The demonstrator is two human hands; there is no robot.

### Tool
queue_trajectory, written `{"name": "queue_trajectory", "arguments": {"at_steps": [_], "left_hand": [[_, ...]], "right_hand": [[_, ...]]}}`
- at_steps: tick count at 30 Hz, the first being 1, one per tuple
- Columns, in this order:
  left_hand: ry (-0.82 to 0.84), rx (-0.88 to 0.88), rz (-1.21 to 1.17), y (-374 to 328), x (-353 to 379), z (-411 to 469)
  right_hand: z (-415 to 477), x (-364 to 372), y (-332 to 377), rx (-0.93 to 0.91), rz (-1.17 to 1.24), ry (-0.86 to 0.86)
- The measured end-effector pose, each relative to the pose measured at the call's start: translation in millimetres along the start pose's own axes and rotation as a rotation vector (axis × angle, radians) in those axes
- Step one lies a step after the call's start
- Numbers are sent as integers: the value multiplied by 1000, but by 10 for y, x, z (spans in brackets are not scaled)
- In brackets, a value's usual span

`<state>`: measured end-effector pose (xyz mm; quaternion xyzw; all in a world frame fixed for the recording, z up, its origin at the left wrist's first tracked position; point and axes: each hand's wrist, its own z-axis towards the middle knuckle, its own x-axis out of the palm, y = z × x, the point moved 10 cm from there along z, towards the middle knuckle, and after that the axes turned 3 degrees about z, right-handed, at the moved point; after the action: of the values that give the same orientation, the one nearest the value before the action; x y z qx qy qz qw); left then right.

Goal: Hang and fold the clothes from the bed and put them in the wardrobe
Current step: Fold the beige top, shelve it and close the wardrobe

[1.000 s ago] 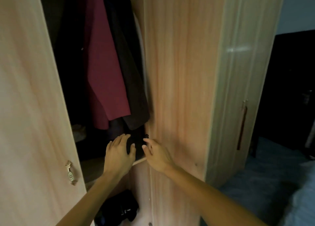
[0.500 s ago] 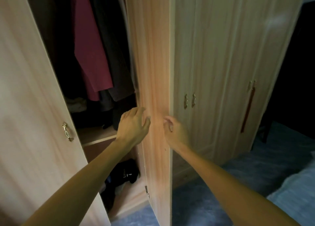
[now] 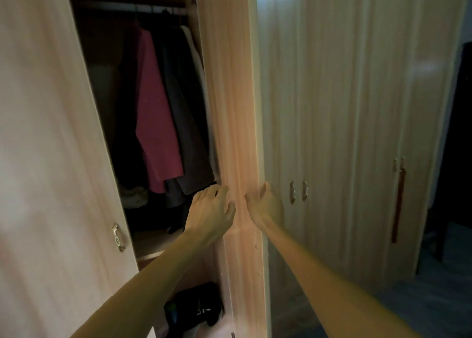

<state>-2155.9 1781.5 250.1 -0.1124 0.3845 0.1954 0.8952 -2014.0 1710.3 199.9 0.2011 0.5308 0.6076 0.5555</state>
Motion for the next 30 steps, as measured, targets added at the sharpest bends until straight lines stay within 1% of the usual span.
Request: {"name": "queue_trajectory", "arguments": {"at_steps": [3,7,12,15,19,24,27,30], "left_hand": [[-17,-34,13,258,-110,-16],[-55,-92,25,687,-252,-44],[-214,-100,6,1171,-463,-162],[-244,-96,2,1518,-525,-232],[-218,-146,-16,2211,-534,-331],[-123,-214,64,3043,-428,-497],[-22,-291,81,3494,-294,-559],[52,-295,106,3837,-158,-574]], "right_hand": [[-126,100,102,-42,-47,-48],[-219,380,264,-109,-59,-41],[-403,983,617,-244,-77,33],[-521,1399,840,-344,-101,104],[-583,1967,1121,-383,-124,205],[-633,2741,1411,-445,-124,363],[-588,3166,1493,-439,-158,392],[-496,3523,1539,-403,-183,409]]}}
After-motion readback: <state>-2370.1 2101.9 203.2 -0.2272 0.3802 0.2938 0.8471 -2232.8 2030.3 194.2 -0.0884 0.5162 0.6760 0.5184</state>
